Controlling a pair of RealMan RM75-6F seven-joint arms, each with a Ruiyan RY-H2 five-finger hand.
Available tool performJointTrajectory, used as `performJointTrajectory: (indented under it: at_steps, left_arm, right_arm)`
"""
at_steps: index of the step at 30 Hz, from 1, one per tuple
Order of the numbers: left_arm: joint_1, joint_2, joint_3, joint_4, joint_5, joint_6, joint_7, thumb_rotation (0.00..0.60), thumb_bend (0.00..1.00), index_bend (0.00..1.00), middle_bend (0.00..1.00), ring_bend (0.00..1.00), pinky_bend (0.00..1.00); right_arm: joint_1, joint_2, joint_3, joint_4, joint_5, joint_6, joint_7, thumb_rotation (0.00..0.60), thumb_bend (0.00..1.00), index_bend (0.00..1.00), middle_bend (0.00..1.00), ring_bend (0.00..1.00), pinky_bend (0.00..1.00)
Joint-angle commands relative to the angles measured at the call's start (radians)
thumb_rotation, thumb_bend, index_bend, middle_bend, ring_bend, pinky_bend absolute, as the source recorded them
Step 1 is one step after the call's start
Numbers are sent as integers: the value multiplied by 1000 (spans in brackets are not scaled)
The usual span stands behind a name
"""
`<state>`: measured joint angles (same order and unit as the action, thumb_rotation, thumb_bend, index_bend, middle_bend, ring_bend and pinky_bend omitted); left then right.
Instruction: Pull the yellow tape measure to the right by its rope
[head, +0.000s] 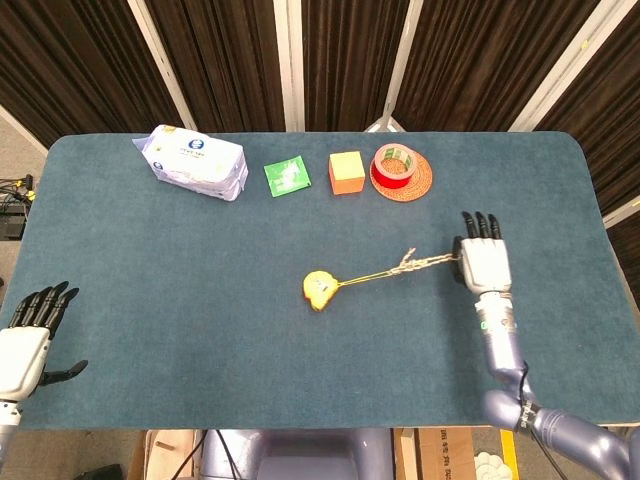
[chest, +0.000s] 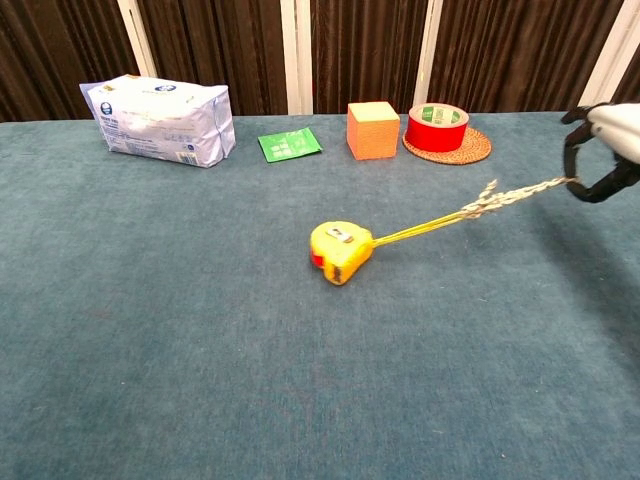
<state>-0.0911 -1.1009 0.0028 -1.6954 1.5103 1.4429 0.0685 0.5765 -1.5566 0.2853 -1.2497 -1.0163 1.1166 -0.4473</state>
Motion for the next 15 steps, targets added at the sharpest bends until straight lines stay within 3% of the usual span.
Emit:
performJointTrajectory:
  at_steps: [1, 15]
  left_arm:
    - [1, 0, 1, 0, 3, 3, 2, 600, 0, 0, 0, 0, 0]
    - [4, -4, 1, -3, 10, 12, 9, 600, 0, 0, 0, 0, 0]
  right_arm:
    - [-10, 26, 6, 21, 11, 0, 7, 600, 451, 624, 122, 0, 0]
    - [-33, 138, 63, 150, 97, -24, 35, 600, 451, 625, 123, 0, 0]
